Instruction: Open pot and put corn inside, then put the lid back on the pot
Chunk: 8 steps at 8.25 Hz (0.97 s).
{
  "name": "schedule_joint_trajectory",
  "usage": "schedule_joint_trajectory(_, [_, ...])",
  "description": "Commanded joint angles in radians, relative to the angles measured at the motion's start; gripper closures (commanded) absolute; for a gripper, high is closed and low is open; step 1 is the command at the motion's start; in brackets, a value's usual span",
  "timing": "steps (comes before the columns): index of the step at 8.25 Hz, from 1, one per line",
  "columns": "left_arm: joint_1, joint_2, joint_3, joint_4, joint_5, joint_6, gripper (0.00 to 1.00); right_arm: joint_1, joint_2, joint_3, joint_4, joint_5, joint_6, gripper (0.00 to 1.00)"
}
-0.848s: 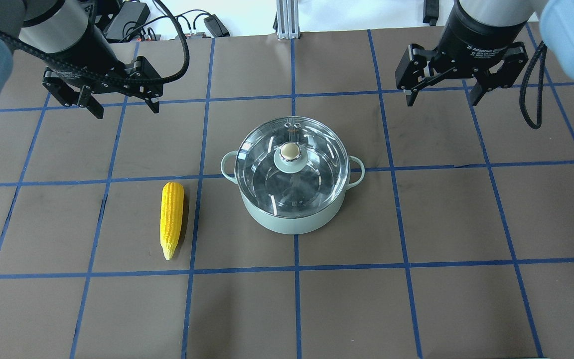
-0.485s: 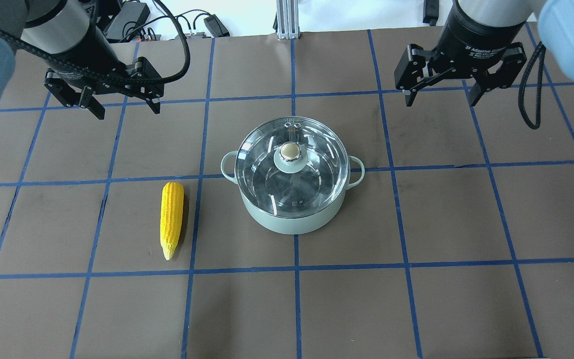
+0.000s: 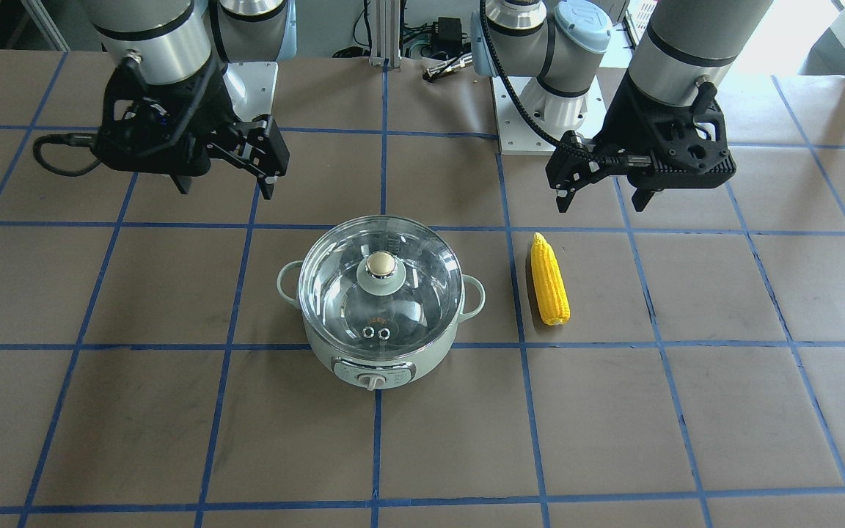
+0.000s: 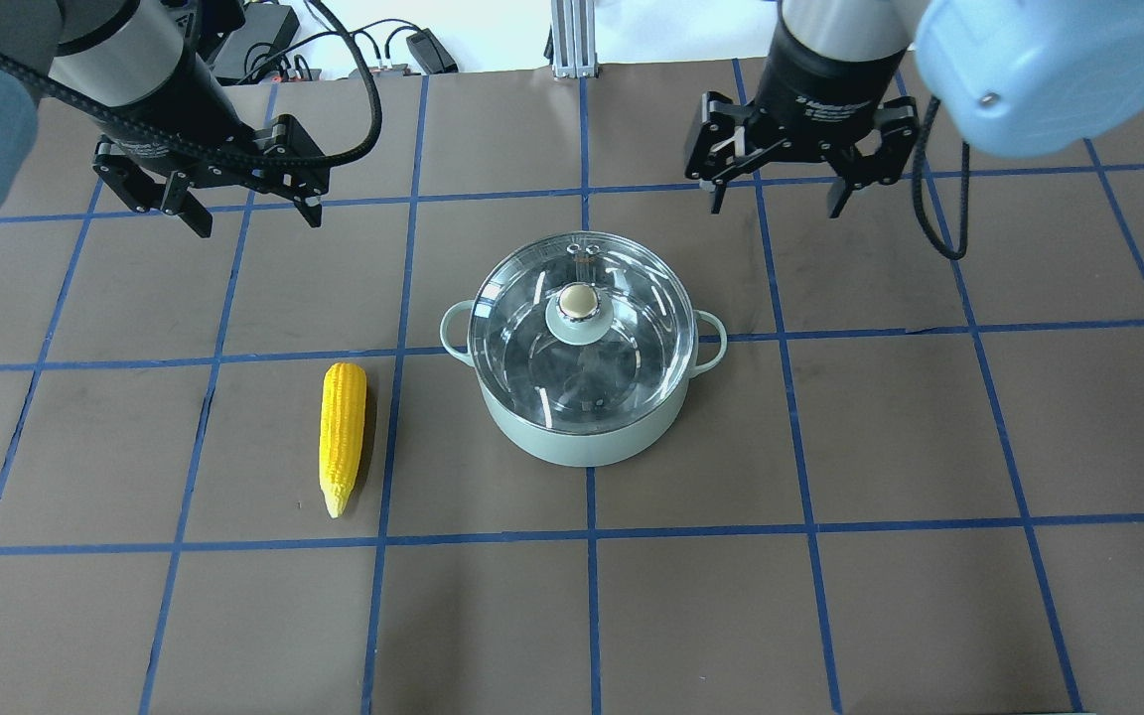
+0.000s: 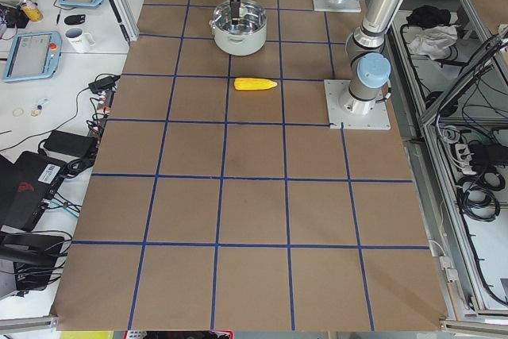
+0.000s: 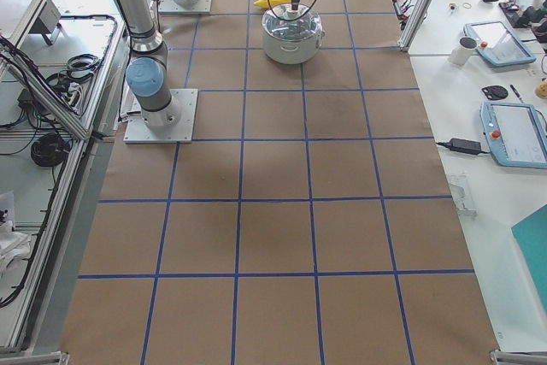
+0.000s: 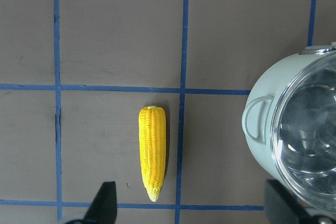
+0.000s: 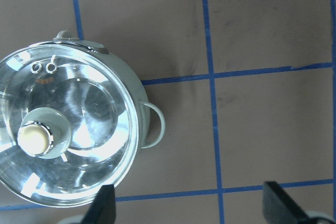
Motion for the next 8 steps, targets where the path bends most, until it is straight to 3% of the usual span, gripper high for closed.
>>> schedule_joint_trajectory(1, [0.005, 0.01, -0.012, -0.011, 0.0, 0.078, 0.0, 0.162, 0.111, -0.011, -0.095, 0.008, 0.179, 0.0])
schedule_joint_trajectory(5, [0.018, -0.005, -0.167, 0.069, -0.004, 0.072, 0.0, 0.23, 0.235, 0.039, -0.282, 0.008, 0.238, 0.0])
schedule_joint_trajectory(8, [0.021, -0.006, -0.227, 0.13, -0.006, 0.074, 0.0, 0.23, 0.261, 0.062, -0.304, 0.009, 0.264, 0.05])
